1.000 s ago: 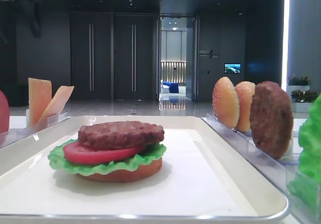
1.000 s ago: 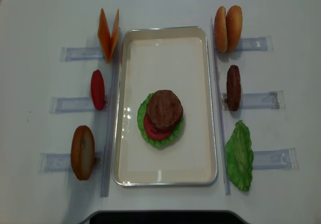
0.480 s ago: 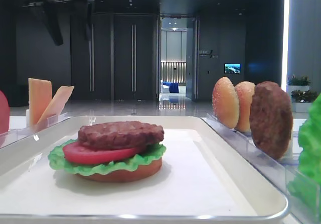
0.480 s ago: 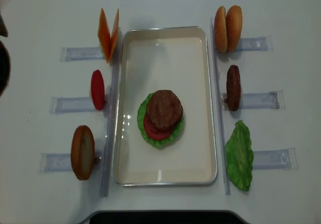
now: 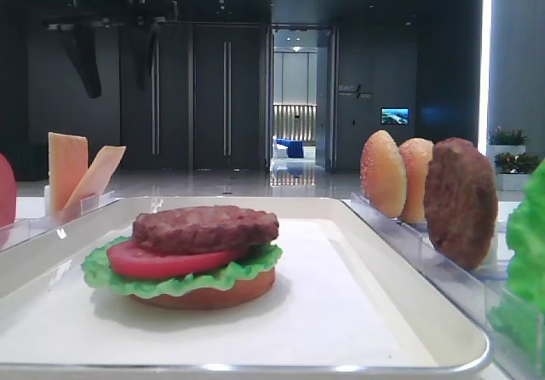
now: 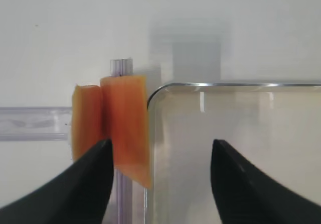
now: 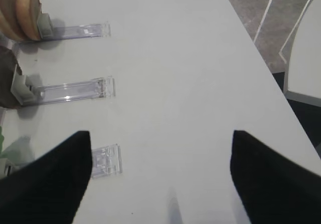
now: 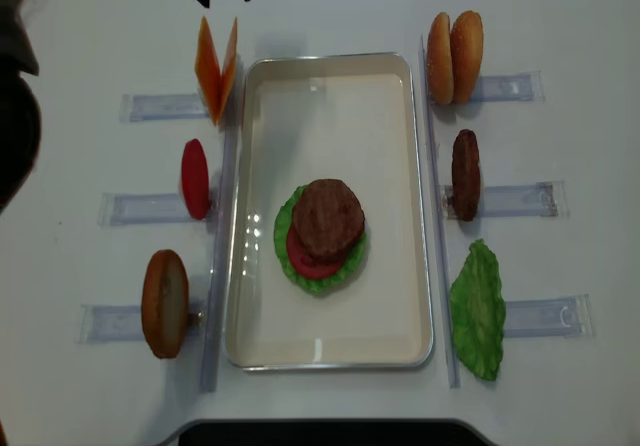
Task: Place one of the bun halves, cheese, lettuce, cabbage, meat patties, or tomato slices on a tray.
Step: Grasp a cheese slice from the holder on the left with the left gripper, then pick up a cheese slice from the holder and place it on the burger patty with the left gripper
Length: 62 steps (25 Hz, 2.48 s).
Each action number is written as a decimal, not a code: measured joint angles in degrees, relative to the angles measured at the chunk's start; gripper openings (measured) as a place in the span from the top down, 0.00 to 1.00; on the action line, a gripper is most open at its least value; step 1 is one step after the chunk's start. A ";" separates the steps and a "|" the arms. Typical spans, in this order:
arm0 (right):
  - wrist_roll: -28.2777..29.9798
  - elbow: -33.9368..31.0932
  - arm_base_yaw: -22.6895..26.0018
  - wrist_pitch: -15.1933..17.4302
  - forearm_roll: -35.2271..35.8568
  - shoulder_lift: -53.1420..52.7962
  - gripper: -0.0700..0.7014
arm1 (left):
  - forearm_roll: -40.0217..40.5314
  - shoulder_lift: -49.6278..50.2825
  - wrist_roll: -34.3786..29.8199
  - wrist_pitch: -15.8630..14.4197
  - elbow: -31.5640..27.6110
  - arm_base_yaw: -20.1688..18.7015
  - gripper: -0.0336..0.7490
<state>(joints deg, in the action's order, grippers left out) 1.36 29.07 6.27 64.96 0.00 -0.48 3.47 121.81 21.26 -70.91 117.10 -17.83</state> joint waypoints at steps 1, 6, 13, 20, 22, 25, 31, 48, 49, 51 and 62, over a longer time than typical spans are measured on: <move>0.00 0.00 0.00 0.00 0.00 0.00 0.21 | -0.53 0.87 0.00 0.00 0.00 0.00 0.36; 0.00 0.00 0.00 0.00 0.00 0.00 0.21 | -0.69 3.98 0.04 0.00 0.00 0.00 0.36; 0.00 0.00 0.00 0.00 0.00 0.00 0.21 | -0.40 6.18 0.06 0.00 0.00 0.03 0.36; 0.00 0.00 0.00 0.00 0.00 0.00 0.21 | 3.25 7.62 0.06 0.05 -0.20 0.03 0.36; 0.00 0.00 0.00 0.00 0.00 0.00 0.21 | 3.42 7.62 0.06 0.05 -0.24 0.03 0.36; 0.00 0.00 0.00 0.00 0.00 0.00 0.21 | 3.49 7.62 0.06 0.05 -0.31 0.03 0.42; 0.00 0.00 0.00 0.00 0.00 0.00 0.21 | 3.64 7.62 -0.97 0.05 -0.31 0.03 0.86; 0.00 0.00 0.00 0.00 0.00 0.00 0.21 | -3.47 -2.23 -1.34 0.05 -0.08 0.18 0.93; 0.00 0.00 0.00 0.00 0.00 0.00 0.21 | -3.79 -2.79 -1.28 0.05 -0.08 0.18 0.93; 0.00 0.00 0.00 0.00 0.00 0.00 0.21 | -5.27 -3.69 -1.08 0.00 -0.14 0.18 0.93; 0.00 0.00 0.00 0.00 0.00 0.00 0.21 | -7.52 -14.20 2.88 0.00 -18.93 -6.17 0.93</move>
<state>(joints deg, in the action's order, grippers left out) 1.36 29.07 6.27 64.96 0.00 -0.48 -4.05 107.62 24.15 -70.91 98.18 -24.00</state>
